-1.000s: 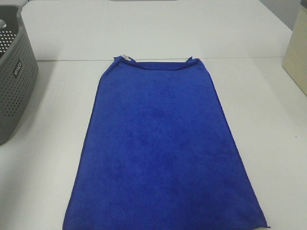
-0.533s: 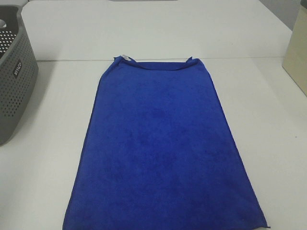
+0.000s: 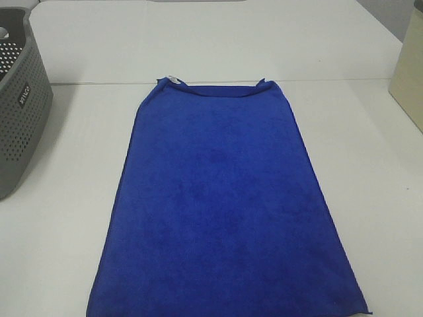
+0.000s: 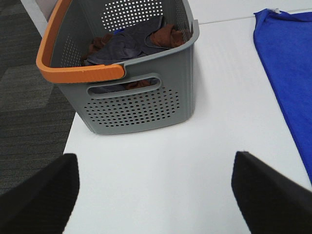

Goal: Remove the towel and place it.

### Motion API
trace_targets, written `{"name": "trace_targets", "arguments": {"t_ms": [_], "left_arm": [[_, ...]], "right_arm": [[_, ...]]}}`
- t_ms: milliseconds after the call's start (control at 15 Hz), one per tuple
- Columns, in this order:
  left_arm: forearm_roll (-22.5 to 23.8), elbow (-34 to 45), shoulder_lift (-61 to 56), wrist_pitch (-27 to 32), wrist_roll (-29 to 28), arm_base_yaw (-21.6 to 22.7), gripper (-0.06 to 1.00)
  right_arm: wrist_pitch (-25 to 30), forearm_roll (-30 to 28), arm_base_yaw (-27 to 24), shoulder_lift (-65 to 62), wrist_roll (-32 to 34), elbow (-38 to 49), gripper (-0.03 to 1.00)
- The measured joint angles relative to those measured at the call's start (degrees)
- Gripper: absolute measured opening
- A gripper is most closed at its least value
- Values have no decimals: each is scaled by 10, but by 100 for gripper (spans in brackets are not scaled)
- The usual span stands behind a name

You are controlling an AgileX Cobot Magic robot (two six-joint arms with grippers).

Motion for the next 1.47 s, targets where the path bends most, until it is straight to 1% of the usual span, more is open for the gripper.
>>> {"name": "trace_targets", "arguments": {"t_ms": [133,267,333,400,467,600,733,1467], "left_arm": [[-9,10,-36,29,0,0,80],[-24,52,-38,34,10,0,80],[-31,62,-38,29,18,0,80],[-35,65,-38,14,18,0,80],[-44,70,-38,0,18,0,80],[-69,88,-38,-27,26,0,80],[-91,90,-38,-33,37,0,80],[-95,90,-38,-39,40,0,80]], "right_arm": [[-1,0,0,-1,0,23,78],[-6,0,0,-1,0,62,77],[-21,0,0,-1,0,78,76],[-46,2,0,-1,0,85,76],[-59,5,0,-1,0,93,76],[-60,4,0,-1,0,96,76],[-61,4,0,-1,0,96,76],[-61,4,0,-1,0,96,76]]}}
